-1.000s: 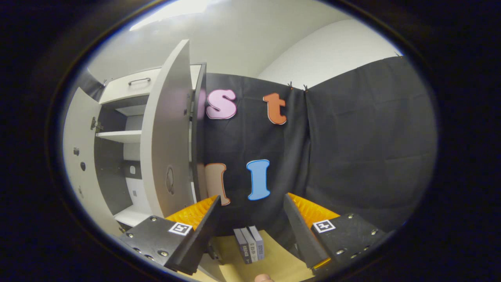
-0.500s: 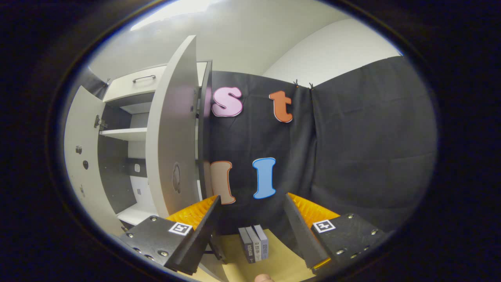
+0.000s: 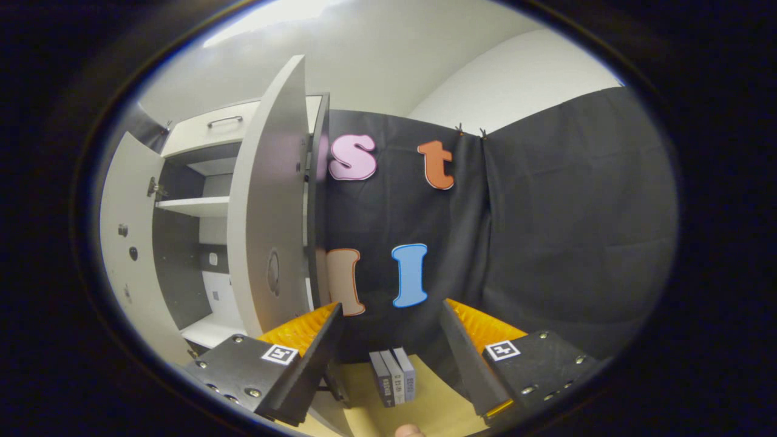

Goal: Grasp the bottle in the cabinet with the left hand and place it on the coaster, then close the right door with the right hand and the left door with the left hand.

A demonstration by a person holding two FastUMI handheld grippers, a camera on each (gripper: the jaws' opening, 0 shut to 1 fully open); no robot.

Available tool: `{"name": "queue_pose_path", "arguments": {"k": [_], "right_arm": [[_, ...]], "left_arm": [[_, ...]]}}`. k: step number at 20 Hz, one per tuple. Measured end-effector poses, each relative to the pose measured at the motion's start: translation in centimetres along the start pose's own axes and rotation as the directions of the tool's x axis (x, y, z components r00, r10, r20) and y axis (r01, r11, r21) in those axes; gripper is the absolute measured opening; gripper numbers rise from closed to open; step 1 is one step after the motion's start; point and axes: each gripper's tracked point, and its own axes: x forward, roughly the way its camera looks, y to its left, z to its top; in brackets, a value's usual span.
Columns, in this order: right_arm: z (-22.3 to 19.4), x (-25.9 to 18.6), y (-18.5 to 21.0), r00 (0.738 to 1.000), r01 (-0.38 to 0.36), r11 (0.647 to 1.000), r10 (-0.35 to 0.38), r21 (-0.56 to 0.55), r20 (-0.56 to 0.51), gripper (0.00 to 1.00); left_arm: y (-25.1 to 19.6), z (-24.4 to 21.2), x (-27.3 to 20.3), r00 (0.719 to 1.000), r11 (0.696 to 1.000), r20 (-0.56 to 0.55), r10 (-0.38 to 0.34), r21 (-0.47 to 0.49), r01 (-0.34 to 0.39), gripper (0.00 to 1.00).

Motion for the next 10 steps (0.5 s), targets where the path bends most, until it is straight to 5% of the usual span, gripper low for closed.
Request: {"name": "queue_pose_path", "arguments": {"k": [5,10], "right_arm": [[0.0,-0.2,-0.1,1.000,-0.005,1.000,0.005,0.003,0.012,0.93],[0.3,-0.2,0.9,0.999,-0.038,0.999,0.037,0.015,0.018,0.96]], "left_arm": [[4.5,10.9,-2.0,0.961,0.975,0.193,0.195,0.068,-0.212,0.78],[5.4,17.9,-3.9,0.925,0.956,0.269,0.269,0.044,-0.290,0.82]]}}
